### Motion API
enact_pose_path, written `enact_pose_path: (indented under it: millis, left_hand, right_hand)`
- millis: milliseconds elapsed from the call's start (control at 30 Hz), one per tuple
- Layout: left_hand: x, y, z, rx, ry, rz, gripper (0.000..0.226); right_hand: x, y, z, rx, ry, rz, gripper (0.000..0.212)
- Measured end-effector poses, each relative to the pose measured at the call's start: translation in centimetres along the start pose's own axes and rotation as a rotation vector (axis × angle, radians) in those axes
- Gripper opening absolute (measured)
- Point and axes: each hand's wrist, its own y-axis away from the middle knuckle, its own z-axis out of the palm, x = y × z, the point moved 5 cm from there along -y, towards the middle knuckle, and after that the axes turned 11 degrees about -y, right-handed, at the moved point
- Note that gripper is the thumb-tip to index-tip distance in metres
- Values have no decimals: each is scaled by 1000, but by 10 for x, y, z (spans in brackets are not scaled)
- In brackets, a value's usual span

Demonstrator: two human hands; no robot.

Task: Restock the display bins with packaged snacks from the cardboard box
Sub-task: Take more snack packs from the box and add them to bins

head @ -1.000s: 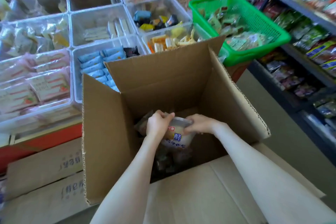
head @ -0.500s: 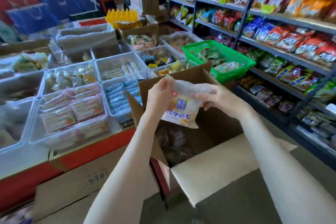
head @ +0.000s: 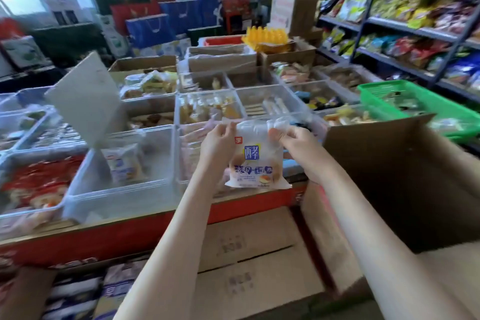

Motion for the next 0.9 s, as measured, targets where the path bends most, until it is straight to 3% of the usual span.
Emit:
enact_pose_path:
  millis: [67,233,367,433,533,667,900]
  left_hand:
    - [-47,-29,-49,5,-32,-43,36]
    - [-164,-92,-164,61,-18,-234,49]
    - [-237,-131,-222,172,60,-333,27]
    - [-265,-150,-239,189,24,-338,19]
    - [-308,-180,-248,168,9,-378,23]
    - [-361,-209,-234,52,-74,-472,25]
    - [-400,-228,-227,14,-149,-594,39]
  right_hand:
    - [12,-29,69,-42,-13,15,15]
    - [44,-98,238,-169,-109,119,15]
    - [73,-149,338,-246,-158,185,26]
    - [91,-174,378,-276,-155,209,19]
    - [128,-206,421,-239,-117,273,5]
    - [192,-234,449,-140,-27,402,10]
    - [246,-249,466,-164,51,494,39]
